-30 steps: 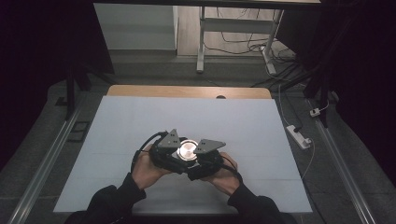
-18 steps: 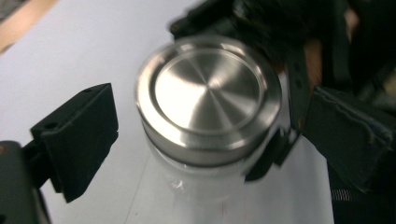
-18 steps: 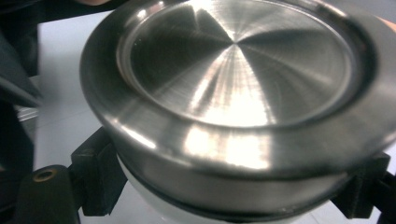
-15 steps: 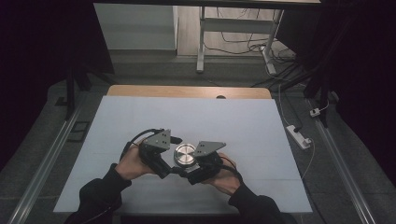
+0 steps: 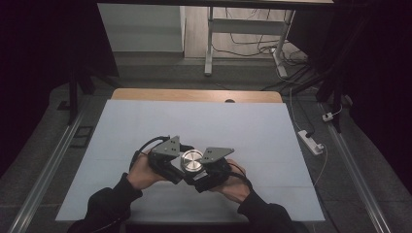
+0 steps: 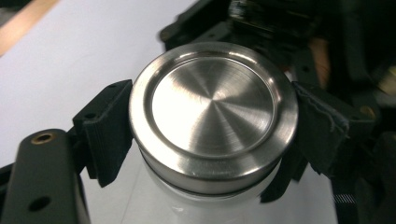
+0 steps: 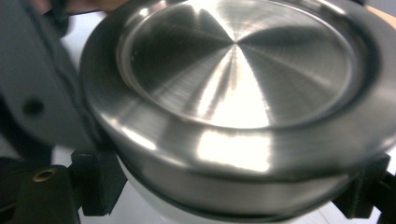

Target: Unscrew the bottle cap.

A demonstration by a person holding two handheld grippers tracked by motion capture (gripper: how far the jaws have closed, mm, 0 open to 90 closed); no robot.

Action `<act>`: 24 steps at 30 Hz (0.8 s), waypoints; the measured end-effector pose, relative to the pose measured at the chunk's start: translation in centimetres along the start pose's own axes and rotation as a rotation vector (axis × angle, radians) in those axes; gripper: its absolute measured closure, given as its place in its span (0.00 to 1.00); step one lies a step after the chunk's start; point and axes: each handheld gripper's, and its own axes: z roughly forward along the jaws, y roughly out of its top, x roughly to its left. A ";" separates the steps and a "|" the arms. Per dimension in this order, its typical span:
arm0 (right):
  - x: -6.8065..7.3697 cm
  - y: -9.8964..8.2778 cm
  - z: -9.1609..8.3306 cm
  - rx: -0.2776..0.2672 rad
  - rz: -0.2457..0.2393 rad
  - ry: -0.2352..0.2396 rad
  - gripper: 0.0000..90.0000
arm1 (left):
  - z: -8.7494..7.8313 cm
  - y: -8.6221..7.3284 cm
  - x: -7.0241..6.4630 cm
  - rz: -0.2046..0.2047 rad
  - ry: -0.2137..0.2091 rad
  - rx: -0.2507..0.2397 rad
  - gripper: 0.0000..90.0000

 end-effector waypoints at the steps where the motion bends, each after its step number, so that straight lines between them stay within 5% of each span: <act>1: -0.1 0.0 0.0 0.001 0.018 -0.019 0.16 | 0.3 0.1 -0.2 -0.024 0.036 0.004 0.21; 4: -0.6 -0.2 0.0 0.001 0.060 -0.069 0.17 | 1.1 0.6 -1.1 -0.095 0.145 -0.002 0.21; 6: -0.7 -0.3 -0.1 -0.005 0.071 -0.093 0.17 | 1.4 0.9 -1.4 -0.114 0.179 -0.002 0.21; 11: -0.5 -0.1 -0.3 -0.021 0.064 -0.090 0.17 | 0.0 1.1 -0.3 -0.121 0.032 -0.061 0.07; 18: -0.3 0.0 -0.4 -0.021 0.024 0.012 0.16 | -2.3 0.1 1.0 0.032 -0.112 -0.030 0.07; 21: 0.1 0.0 -0.2 -0.017 0.000 0.057 0.16 | -2.1 -0.3 0.9 0.075 -0.158 -0.019 0.08; 24: 0.6 0.1 0.1 -0.008 -0.018 0.084 0.16 | -1.3 -0.3 0.6 0.094 -0.142 0.023 0.11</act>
